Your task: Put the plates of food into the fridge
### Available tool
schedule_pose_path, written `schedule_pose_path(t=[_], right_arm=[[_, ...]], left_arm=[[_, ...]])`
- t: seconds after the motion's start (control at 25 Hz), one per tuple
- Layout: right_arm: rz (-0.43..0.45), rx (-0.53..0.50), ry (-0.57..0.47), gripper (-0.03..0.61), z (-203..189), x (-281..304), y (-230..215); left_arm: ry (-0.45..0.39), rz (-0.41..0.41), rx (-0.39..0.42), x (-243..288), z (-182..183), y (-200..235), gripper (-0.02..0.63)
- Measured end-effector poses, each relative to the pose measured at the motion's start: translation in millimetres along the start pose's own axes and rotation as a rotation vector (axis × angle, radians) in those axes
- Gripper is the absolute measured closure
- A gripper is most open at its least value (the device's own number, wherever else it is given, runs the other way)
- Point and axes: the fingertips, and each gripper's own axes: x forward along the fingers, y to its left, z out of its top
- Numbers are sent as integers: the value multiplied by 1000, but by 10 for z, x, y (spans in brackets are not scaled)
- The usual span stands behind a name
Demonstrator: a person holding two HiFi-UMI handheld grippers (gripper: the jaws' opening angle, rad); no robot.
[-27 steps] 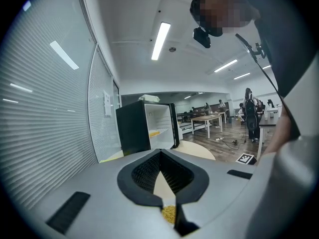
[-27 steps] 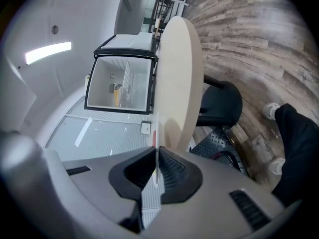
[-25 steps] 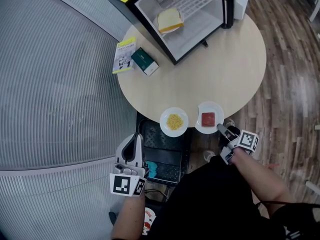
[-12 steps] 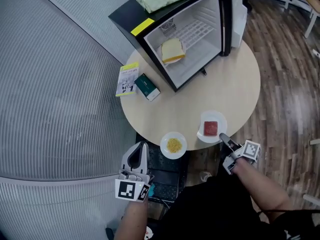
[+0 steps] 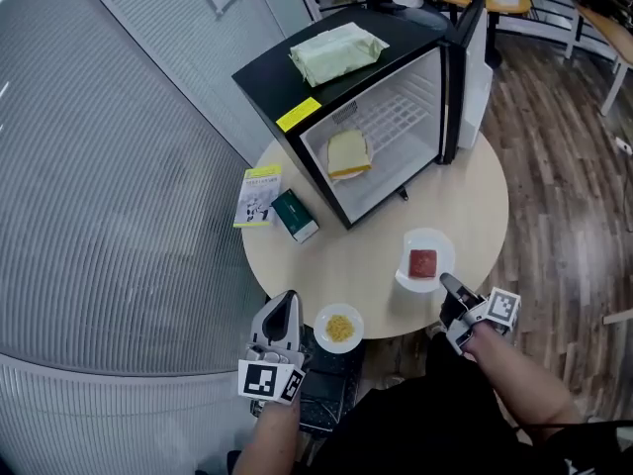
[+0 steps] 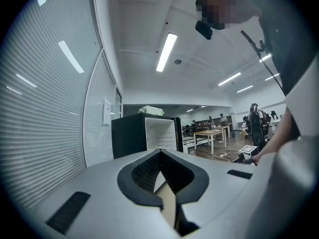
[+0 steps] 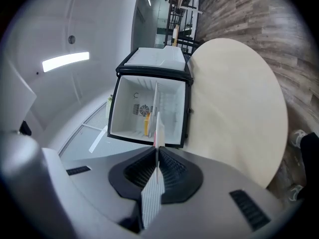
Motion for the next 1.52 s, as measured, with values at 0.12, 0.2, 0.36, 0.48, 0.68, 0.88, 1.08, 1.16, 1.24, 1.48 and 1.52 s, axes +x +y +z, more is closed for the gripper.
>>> schedule_pose_path(t=[0.12,0.2,0.36,0.48,0.68,0.88,1.08,1.16,1.24,1.48,1.52], right_arm=[[1,-23,4,557,233,126,68],[16,-37,10,557,385,245,128],[41,-40,24,557,651,456,249],[64,-39,36,557,857,607,355],[74,-44,46,557,1219,810,462],[69,-51,55,557,1525,958,520],[52,-68,70,557,1818,1175,557],[62,-61,71,557,1918,1288,586],[67,-54,67,557,2022,1403,597],[75,-28,71,557,2227,1767,568],[75,-22,72,557,2259,1816,558]], left_arm=[[-18,22,-3,166,79,48,609],[-30,35,-3,286,139,78,609],[-49,38,6,517,273,68,609],[-64,47,15,690,382,53,609],[-65,49,9,968,460,-1,609],[-56,48,-6,1189,438,-59,609],[-53,103,-22,1331,442,-13,609],[-53,123,-19,1379,473,26,609],[-60,151,-7,1415,525,73,609],[-74,250,26,1398,620,204,609],[-71,262,29,1399,620,213,609]])
